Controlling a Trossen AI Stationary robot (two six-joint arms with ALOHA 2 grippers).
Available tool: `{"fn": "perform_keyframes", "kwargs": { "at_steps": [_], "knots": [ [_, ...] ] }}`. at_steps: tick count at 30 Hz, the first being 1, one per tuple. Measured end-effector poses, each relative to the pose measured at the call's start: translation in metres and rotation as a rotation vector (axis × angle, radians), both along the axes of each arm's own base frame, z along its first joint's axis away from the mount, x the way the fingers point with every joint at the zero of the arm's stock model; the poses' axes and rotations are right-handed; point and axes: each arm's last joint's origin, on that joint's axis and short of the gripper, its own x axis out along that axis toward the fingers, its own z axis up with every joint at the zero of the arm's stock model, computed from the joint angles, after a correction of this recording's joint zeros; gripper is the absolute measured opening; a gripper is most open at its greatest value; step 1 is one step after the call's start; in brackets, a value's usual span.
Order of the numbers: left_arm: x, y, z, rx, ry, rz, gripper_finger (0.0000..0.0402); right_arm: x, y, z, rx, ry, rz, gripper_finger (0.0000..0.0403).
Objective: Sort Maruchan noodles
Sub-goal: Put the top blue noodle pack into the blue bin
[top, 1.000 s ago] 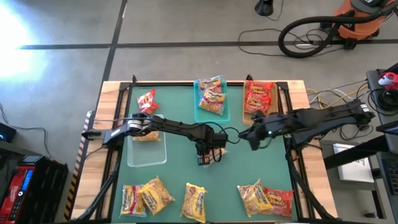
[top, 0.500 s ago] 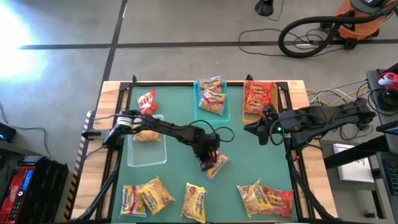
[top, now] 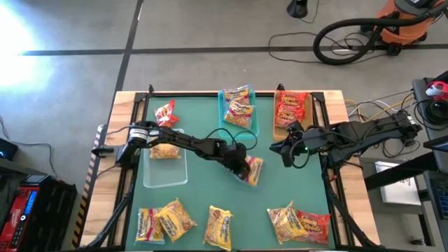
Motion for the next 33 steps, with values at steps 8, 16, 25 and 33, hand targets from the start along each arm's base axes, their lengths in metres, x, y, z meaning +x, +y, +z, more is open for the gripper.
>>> {"fn": "perform_keyframes", "kwargs": {
  "at_steps": [8,16,25,33],
  "knots": [
    [-0.021,0.009,0.004,0.007,0.028,0.346,0.0039,0.001,0.0,-0.009,0.014,0.027,-0.012,0.0079],
    [-0.044,0.005,0.049,0.018,-0.169,0.31,0.0039,0.009,0.002,-0.041,0.033,0.137,-0.049,0.0079],
    [-0.051,0.008,0.034,0.126,-0.123,0.299,0.0039,0.021,0.005,-0.082,0.049,0.274,-0.1,0.0079],
    [-0.042,0.014,0.013,0.183,-0.086,0.284,0.0039,0.034,0.007,-0.1,-0.037,0.361,-0.083,0.0079]
  ]
}}
